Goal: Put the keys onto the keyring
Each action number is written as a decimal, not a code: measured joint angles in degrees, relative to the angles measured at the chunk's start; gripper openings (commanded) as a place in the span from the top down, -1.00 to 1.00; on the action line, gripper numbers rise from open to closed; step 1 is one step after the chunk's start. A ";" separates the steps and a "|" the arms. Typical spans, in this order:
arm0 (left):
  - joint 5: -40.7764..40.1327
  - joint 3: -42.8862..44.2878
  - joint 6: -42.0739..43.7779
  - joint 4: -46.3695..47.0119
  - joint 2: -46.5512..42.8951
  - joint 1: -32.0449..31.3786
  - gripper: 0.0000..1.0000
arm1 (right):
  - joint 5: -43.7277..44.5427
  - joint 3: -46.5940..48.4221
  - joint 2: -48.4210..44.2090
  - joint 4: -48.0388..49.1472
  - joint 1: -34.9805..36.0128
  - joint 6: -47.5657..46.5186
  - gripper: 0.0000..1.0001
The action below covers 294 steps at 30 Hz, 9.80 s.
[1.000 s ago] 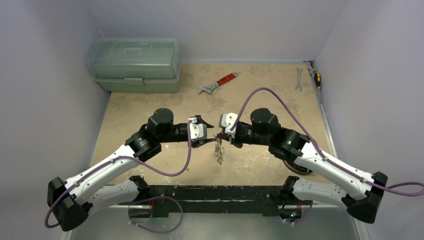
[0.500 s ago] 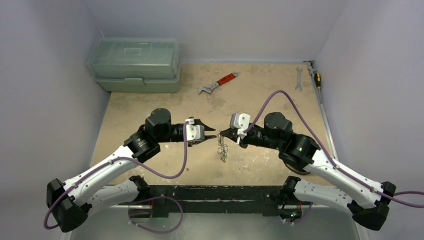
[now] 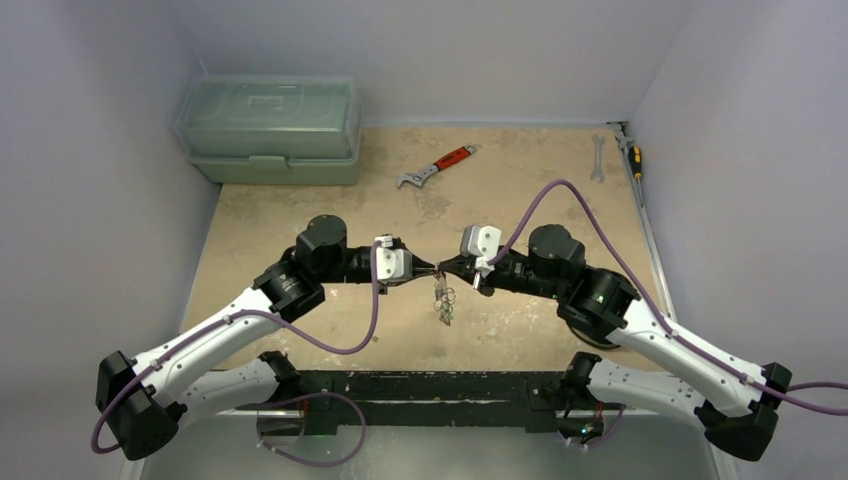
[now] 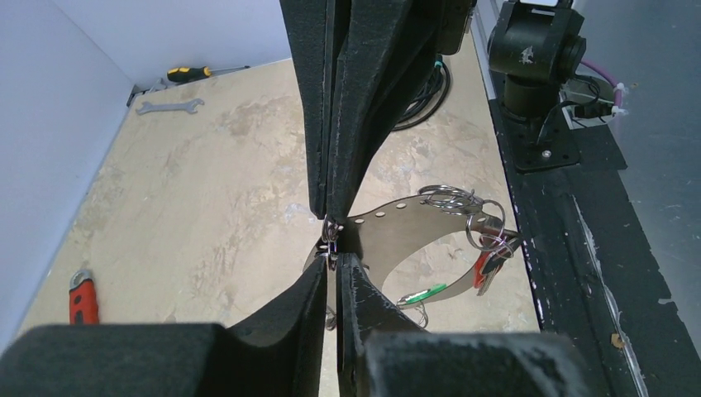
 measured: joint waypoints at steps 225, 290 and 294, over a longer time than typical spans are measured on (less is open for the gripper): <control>18.27 -4.20 -24.41 30.86 -6.21 8.98 0.82 | -4.02 -27.65 6.23 86.95 0.28 36.74 1.00; 19.26 -4.17 -25.51 28.26 -4.66 8.98 1.00 | -5.09 -26.25 13.29 93.88 0.04 40.37 1.00; 19.19 -4.02 -25.00 27.45 -4.66 8.98 1.00 | -5.35 -26.25 13.00 93.44 -0.07 40.28 0.84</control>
